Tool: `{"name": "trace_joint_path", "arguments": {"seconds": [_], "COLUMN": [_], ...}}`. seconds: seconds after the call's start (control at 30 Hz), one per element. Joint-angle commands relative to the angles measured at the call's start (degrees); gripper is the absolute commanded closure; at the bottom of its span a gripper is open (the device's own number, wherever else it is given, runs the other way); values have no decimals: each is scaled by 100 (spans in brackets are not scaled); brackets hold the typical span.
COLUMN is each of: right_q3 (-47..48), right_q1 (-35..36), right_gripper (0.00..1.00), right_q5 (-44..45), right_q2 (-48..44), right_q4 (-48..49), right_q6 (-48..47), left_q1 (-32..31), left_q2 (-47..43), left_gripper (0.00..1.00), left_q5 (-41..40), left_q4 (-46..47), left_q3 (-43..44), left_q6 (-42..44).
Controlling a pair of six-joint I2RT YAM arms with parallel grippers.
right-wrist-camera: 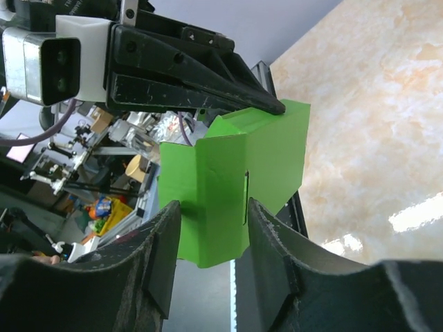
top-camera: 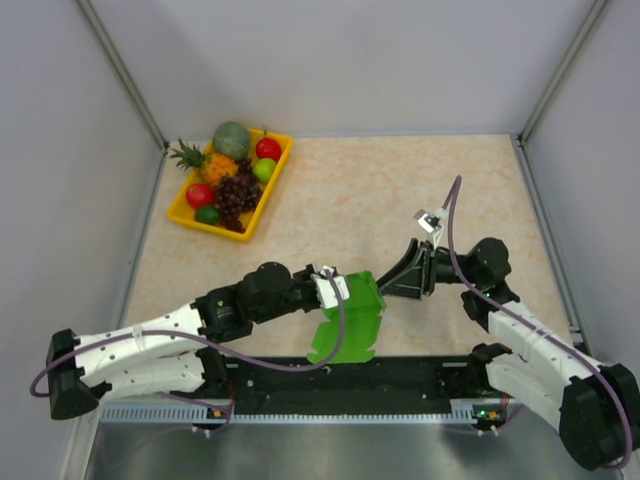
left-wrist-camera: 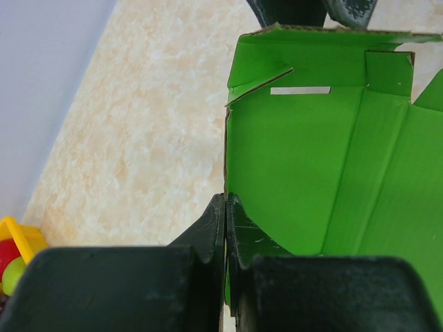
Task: Fold the paper box
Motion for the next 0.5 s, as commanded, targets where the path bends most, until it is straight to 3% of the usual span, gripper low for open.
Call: {"name": "trace_joint_path", "arguments": {"seconds": [0.0,0.07,0.3,0.47], "right_q3": [294,410,708,735], "right_q1": [336,451,635,1004], "right_gripper": [55,53,51,51], "right_q5": [337,627,1094,1568], "right_q2": [-226,-384,-587,-630], "right_q4": [-1111,-1815,-2897,-3092], "right_q6": [-936,-1420,-2071,-2195], "left_q1": [-12,-29,-47,-73], "left_q2": [201,237,343,457], "left_gripper": [100,100,100,100], "left_q5": [-47,-73,-82,-310], "left_q4": [62,1,-43,-149], "left_q3": [262,324,429,535], "left_q6": [8,8,8,-1]}}
